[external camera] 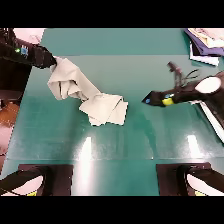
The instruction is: Fold the shirts.
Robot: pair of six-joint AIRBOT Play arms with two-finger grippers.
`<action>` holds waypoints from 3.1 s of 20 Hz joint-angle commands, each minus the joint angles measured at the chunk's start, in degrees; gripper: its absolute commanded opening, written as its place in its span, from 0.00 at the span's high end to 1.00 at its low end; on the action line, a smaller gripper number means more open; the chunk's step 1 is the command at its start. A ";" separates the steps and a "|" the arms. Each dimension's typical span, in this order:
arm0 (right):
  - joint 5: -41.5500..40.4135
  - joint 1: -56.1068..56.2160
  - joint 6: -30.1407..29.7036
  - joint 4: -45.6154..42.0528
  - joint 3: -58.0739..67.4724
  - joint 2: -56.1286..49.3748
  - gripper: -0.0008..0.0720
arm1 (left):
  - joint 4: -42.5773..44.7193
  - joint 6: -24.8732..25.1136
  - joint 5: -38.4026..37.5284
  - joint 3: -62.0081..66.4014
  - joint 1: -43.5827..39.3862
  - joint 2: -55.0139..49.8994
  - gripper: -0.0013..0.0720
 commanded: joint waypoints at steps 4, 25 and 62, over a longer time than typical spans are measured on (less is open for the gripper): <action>-9.03 8.63 -2.12 4.59 -1.01 -14.56 0.34 | 0.57 -0.07 -2.16 -0.02 0.15 -0.07 0.95; 13.97 -16.11 -2.82 -17.33 10.36 8.68 0.97 | 0.09 -0.24 1.18 0.50 0.15 0.94 0.95; 20.17 -19.85 -2.19 -17.20 10.32 17.55 0.97 | -12.33 -10.60 30.18 -60.26 -15.87 0.09 0.35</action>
